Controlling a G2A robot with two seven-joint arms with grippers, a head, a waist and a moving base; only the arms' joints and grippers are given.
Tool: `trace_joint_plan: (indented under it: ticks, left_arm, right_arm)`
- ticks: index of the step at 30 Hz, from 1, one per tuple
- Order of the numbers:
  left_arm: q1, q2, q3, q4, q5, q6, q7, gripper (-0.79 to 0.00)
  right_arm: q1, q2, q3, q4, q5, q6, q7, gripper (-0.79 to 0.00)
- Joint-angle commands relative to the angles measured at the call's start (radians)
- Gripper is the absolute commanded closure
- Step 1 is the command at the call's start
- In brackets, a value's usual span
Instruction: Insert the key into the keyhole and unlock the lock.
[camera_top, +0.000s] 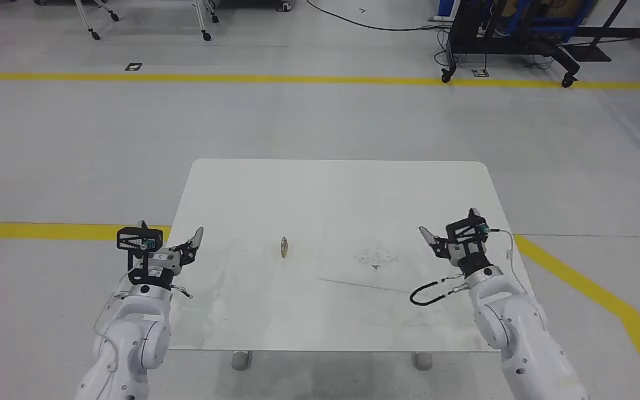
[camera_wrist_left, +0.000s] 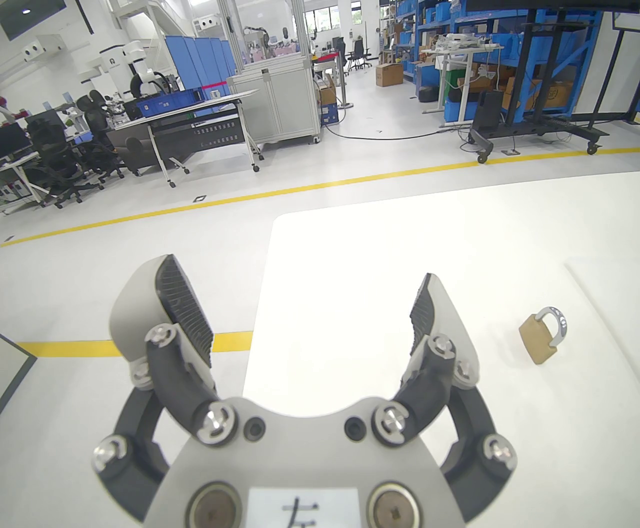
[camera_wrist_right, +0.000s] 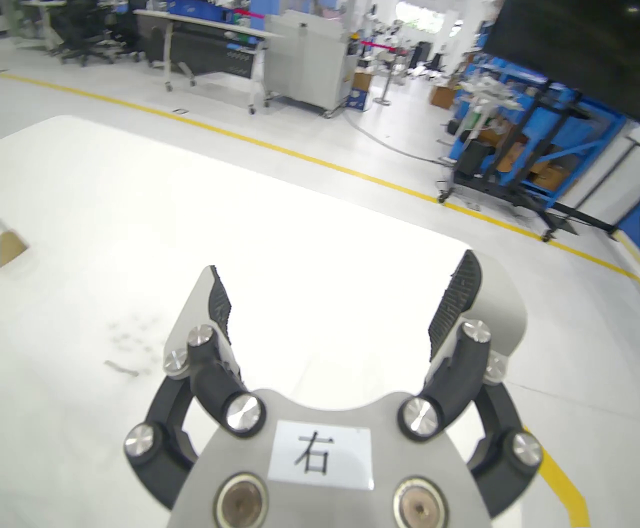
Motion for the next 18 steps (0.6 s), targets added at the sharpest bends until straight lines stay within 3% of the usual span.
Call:
trace_joint_plan:
  ticks: [1,14,18]
  left_arm:
    - [0.0,0.0,0.0,0.0,0.0,0.0,0.0,-0.785]
    - [0.0,0.0,0.0,0.0,0.0,0.0,0.0,-0.785]
    - [0.0,0.0,0.0,0.0,0.0,0.0,0.0,-0.785]
  right_arm:
    - [0.03,-0.002,-0.032,0.032,0.015,-0.034,0.019,-0.785]
    - [0.06,-0.006,-0.063,0.075,0.042,-0.073,0.045,-0.785]
    - [0.085,-0.006,-0.099,0.122,0.055,-0.186,0.036,-0.785]
